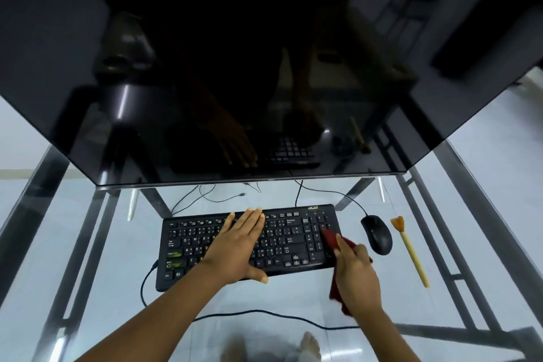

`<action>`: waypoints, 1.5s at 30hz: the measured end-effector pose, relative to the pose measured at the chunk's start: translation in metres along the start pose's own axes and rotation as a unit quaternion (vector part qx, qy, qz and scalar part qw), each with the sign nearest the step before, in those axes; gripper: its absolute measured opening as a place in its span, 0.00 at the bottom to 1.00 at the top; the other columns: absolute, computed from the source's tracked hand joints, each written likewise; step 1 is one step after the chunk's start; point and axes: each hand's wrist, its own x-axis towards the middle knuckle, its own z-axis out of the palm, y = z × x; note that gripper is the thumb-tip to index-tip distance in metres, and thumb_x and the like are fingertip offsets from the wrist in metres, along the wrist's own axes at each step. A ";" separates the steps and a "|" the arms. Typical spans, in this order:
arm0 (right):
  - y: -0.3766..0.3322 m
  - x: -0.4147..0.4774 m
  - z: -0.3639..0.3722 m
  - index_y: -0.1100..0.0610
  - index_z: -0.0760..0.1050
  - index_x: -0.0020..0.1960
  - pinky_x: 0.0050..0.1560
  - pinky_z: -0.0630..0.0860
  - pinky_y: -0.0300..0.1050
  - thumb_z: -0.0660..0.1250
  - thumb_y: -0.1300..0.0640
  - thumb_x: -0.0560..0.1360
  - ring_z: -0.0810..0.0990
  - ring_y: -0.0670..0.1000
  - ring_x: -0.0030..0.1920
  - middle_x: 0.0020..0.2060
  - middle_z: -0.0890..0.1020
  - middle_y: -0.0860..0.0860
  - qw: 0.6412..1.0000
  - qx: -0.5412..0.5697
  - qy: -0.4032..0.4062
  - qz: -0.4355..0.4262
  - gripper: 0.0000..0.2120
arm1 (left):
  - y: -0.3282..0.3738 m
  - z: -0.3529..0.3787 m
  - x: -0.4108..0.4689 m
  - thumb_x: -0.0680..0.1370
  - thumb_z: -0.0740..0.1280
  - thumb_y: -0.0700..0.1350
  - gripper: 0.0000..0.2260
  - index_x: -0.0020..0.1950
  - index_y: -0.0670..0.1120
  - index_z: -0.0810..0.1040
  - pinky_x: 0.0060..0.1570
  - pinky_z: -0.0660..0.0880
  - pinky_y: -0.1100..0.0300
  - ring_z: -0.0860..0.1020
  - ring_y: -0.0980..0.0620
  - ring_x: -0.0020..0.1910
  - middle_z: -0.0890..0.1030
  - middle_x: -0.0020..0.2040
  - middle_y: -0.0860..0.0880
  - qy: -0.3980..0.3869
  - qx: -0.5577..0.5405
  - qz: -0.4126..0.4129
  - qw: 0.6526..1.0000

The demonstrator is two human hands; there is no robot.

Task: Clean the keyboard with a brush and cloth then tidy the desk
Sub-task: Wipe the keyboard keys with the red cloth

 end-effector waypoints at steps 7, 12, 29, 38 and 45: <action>-0.015 0.045 0.003 0.46 0.68 0.70 0.38 0.81 0.52 0.48 0.47 0.81 0.81 0.56 0.35 0.53 0.71 0.55 0.998 0.032 -0.036 0.033 0.21 | 0.001 -0.001 0.001 0.65 0.66 0.72 0.56 0.77 0.46 0.37 0.72 0.33 0.51 0.33 0.52 0.74 0.35 0.76 0.51 0.007 0.013 -0.009 1.000; 0.000 0.022 0.004 0.49 0.69 0.71 0.39 0.80 0.49 0.53 0.50 0.81 0.78 0.54 0.35 0.50 0.73 0.56 0.997 0.057 -0.005 0.046 0.19 | 0.000 0.001 0.001 0.64 0.66 0.72 0.57 0.77 0.46 0.37 0.73 0.34 0.51 0.32 0.52 0.74 0.35 0.77 0.50 0.012 0.003 0.008 1.000; -0.044 0.059 0.009 0.43 0.70 0.69 0.50 0.80 0.48 0.56 0.53 0.81 0.81 0.56 0.44 0.55 0.72 0.54 1.000 0.008 -0.001 -0.014 0.17 | -0.002 0.003 -0.003 0.64 0.66 0.73 0.57 0.77 0.46 0.36 0.74 0.35 0.51 0.31 0.53 0.74 0.34 0.77 0.50 0.005 0.004 0.004 1.000; -0.008 0.012 -0.003 0.41 0.77 0.61 0.44 0.67 0.19 0.70 0.62 0.74 0.74 0.35 0.41 0.40 0.68 0.42 0.957 0.041 -0.143 -0.248 0.21 | -0.004 0.003 -0.003 0.65 0.65 0.73 0.57 0.77 0.46 0.35 0.74 0.35 0.51 0.31 0.54 0.74 0.35 0.77 0.50 0.015 0.008 0.007 1.000; -0.033 -0.011 0.024 0.51 0.76 0.49 0.36 0.71 0.41 0.61 0.41 0.77 0.70 0.40 0.37 0.37 0.71 0.42 0.915 0.042 -0.139 -0.378 0.14 | -0.003 0.005 -0.002 0.63 0.66 0.74 0.59 0.77 0.45 0.36 0.73 0.34 0.51 0.31 0.54 0.74 0.34 0.76 0.51 0.018 0.008 0.006 1.000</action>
